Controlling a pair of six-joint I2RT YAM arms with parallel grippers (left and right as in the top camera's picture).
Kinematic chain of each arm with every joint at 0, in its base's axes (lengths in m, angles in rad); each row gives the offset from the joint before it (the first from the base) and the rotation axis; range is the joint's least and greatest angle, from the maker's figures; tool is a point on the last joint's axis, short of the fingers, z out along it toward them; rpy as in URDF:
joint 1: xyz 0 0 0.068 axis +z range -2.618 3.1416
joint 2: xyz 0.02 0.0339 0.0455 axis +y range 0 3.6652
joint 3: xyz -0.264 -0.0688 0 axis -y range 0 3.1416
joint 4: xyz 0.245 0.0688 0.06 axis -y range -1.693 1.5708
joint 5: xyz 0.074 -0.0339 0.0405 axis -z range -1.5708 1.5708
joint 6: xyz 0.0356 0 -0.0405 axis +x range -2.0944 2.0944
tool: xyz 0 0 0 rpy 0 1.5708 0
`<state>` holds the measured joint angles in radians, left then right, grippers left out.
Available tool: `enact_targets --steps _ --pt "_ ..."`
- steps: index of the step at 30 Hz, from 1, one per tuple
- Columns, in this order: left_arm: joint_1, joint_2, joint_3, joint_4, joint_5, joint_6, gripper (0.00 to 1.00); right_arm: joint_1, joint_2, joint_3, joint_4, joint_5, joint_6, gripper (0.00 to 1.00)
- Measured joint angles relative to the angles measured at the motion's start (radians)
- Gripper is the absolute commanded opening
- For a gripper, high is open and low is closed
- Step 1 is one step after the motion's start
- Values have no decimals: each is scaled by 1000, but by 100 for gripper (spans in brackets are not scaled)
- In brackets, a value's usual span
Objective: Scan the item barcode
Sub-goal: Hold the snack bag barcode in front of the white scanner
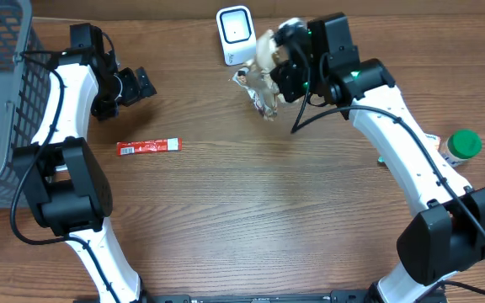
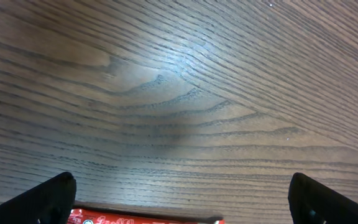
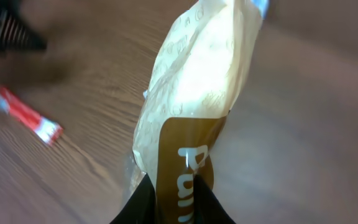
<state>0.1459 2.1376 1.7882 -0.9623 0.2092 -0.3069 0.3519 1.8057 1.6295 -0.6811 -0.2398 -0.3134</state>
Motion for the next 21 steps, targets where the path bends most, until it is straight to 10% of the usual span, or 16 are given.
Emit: enact_targets --steps 7,21 --pt "0 0 0 0 0 0 100 8 0 0 146 0 -309 3" --pt "0 -1 0 1 0 0 100 9 5 321 44 11 -407 3"
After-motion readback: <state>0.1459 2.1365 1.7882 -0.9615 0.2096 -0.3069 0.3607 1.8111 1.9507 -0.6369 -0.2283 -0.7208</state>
